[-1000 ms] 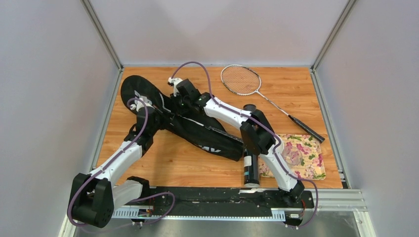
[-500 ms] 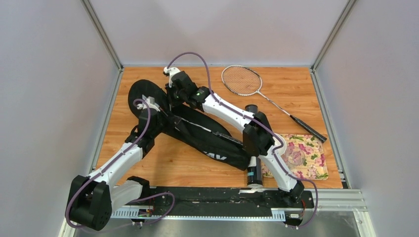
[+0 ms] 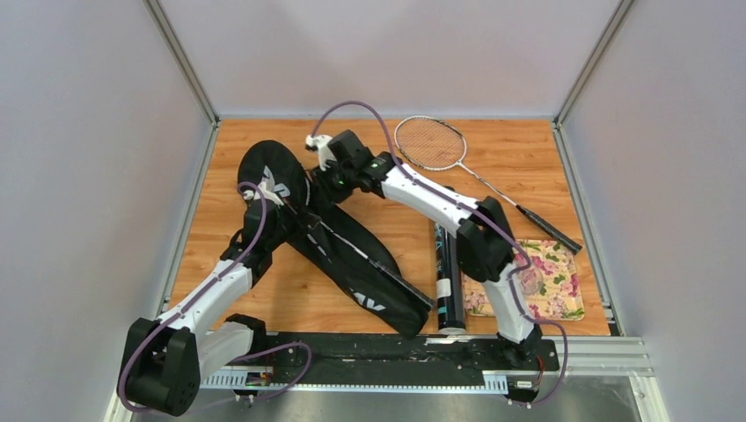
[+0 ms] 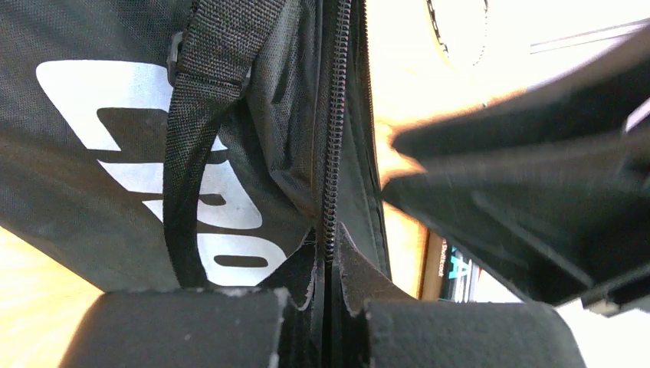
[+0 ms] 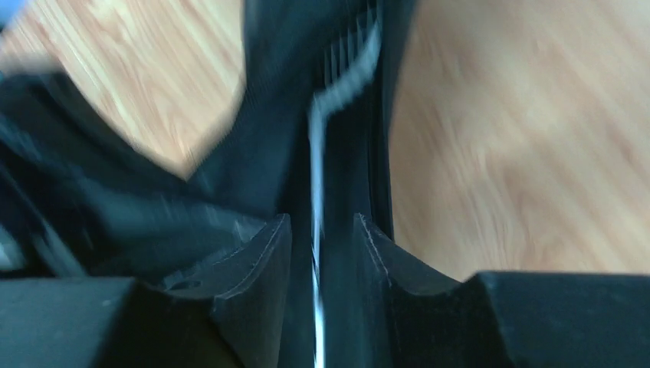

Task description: Pack up the badminton gear

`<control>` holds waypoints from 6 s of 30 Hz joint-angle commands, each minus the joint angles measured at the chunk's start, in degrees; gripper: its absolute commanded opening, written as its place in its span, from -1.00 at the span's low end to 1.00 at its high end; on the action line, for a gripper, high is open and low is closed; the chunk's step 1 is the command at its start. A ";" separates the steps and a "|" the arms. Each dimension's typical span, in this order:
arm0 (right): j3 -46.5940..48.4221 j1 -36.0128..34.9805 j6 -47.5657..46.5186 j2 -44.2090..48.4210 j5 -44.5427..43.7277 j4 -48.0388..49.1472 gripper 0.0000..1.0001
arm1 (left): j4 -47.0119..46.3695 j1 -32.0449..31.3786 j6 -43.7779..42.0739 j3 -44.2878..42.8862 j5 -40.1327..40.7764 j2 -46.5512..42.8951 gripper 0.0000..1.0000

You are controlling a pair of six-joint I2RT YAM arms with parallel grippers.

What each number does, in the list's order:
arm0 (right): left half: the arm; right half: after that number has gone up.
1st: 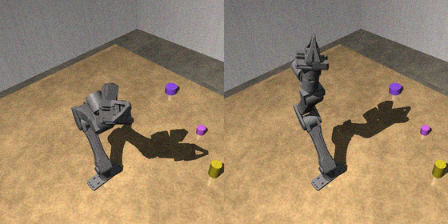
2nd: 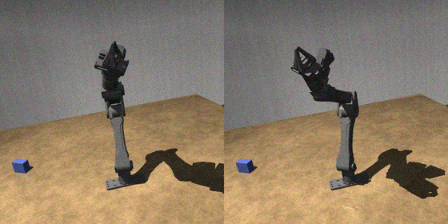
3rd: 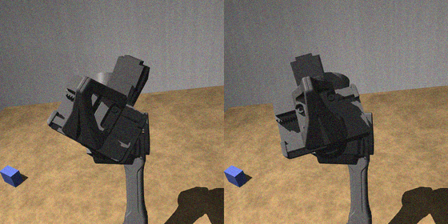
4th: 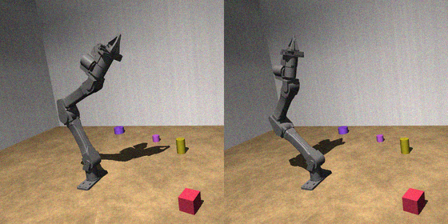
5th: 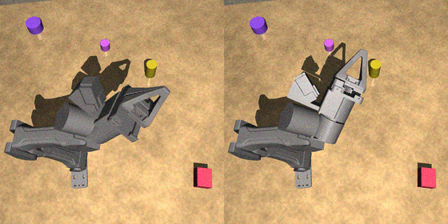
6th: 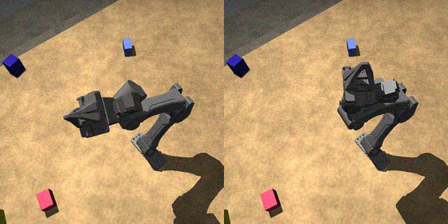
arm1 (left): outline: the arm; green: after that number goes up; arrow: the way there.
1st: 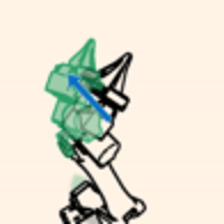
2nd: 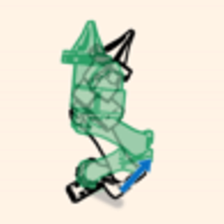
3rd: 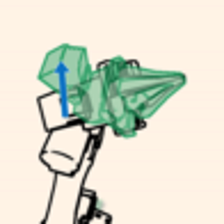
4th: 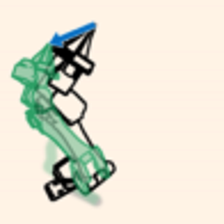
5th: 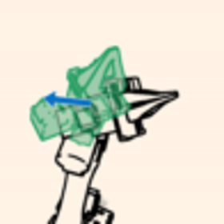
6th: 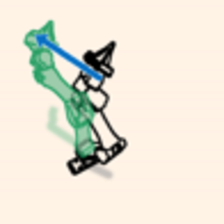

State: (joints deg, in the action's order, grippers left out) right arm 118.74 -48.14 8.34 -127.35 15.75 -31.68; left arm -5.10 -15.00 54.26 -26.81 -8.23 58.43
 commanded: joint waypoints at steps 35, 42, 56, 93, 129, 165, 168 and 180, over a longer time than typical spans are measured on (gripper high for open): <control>-57.39 -1.77 -13.70 29.53 -1.40 9.27 0.03 | -5.62 1.03 -1.17 -3.25 -0.82 1.33 -1.00; -46.98 -2.57 -13.09 30.66 -9.40 0.94 -0.95 | -6.76 1.29 -1.35 -5.17 0.49 2.65 -1.00; -30.48 -3.89 -4.13 25.05 -20.83 -13.09 -1.00 | -12.90 2.00 3.56 -8.00 0.06 9.77 -1.00; -29.43 -10.66 29.18 18.72 -37.88 -11.65 -1.00 | -11.07 2.08 9.02 4.04 0.93 -0.42 -1.00; -29.71 37.57 -16.93 24.62 2.80 -0.84 0.20 | 0.80 1.82 3.13 -7.47 1.47 5.54 -1.00; -21.87 49.64 -35.75 1.13 -12.05 -5.51 -0.80 | 3.17 1.91 3.66 -12.13 -6.19 13.20 -1.00; -26.00 48.41 -41.27 4.47 -20.21 1.06 -1.00 | 4.48 1.82 4.54 -12.74 -5.40 13.20 -1.00; -28.73 44.45 -48.76 14.83 -41.06 11.99 -1.00 | 14.59 1.91 6.91 -17.92 3.04 11.35 -1.00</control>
State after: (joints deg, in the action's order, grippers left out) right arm 89.86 -4.29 -38.57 -121.14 -14.74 -30.46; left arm 5.65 -13.13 59.48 -41.87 -8.86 72.03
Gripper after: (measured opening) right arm 0.045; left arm 0.019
